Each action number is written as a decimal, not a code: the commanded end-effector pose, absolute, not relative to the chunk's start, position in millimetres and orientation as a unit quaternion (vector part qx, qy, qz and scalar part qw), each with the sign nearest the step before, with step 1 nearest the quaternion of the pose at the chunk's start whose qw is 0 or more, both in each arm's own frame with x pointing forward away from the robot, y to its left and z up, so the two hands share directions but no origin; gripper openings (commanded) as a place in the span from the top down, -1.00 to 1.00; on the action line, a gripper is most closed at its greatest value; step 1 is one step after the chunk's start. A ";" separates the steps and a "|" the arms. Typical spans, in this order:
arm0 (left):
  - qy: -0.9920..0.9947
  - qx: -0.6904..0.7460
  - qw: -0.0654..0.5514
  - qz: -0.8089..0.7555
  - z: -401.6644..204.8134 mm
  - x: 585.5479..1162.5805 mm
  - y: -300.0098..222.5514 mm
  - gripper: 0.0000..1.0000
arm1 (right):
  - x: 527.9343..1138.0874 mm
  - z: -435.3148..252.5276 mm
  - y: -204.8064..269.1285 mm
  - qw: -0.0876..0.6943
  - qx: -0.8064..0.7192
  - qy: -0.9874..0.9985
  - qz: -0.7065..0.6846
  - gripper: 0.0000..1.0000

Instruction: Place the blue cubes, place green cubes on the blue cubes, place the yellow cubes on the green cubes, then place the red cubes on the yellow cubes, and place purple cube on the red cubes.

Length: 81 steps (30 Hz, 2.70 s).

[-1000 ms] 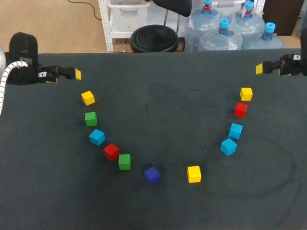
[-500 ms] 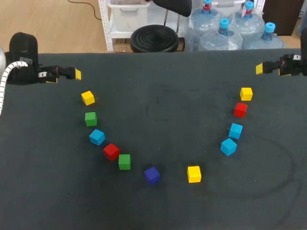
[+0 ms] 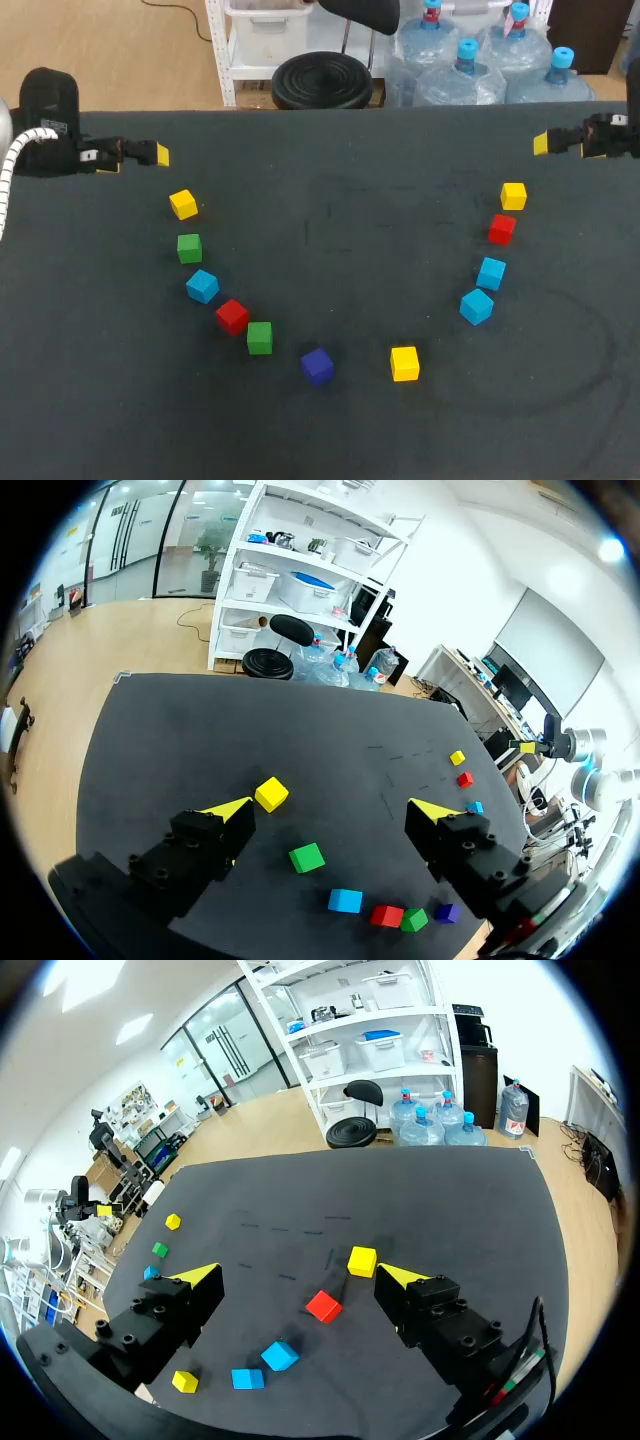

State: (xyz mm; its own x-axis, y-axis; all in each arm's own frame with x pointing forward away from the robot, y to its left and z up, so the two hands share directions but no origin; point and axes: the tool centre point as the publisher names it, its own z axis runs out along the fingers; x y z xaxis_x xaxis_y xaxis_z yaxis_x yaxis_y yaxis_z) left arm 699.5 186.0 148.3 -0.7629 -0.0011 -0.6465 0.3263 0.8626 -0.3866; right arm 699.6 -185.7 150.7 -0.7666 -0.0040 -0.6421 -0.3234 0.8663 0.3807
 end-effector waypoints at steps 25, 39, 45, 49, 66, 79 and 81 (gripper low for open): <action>0.908 0.089 0.330 -0.244 149.6 699.9 185.1 -1.00 | 625.4 148.0 -177.7 0.334 -0.242 0.877 0.246 -1.00; 0.908 0.089 0.330 -0.244 149.6 699.9 185.1 -1.00 | 583.2 112.8 -144.1 0.392 -0.272 0.861 0.177 -1.00; 0.908 0.089 0.330 -0.244 149.6 699.9 185.1 -1.00 | 571.9 95.0 -129.4 0.421 -0.277 0.854 0.128 -1.00; 0.908 0.089 0.330 -0.244 149.6 699.9 185.1 -1.00 | 560.1 85.4 -120.7 0.428 -0.288 0.851 0.100 -1.00; 0.908 0.089 0.330 -0.244 149.6 699.9 185.1 -1.00 | 532.8 45.7 -108.1 0.442 -0.276 0.853 0.014 -1.00; 0.908 0.089 0.330 -0.244 149.6 699.9 185.1 -1.00 | 534.4 23.8 -96.4 0.442 -0.225 0.868 -0.017 -1.00; 0.908 0.089 0.330 -0.244 149.6 699.9 185.1 -1.00 | 535.3 21.3 -94.8 0.441 -0.223 0.870 -0.016 -1.00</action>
State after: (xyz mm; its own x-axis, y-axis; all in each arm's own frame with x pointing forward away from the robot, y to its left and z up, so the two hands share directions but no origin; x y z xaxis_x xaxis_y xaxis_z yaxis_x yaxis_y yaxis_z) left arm 699.5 186.0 148.4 -0.7629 -0.0011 -0.6465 0.3263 0.8626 -0.3866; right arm 533.1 -102.7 30.4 -0.5190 -0.4036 -0.7535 -0.6101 0.7923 -0.0042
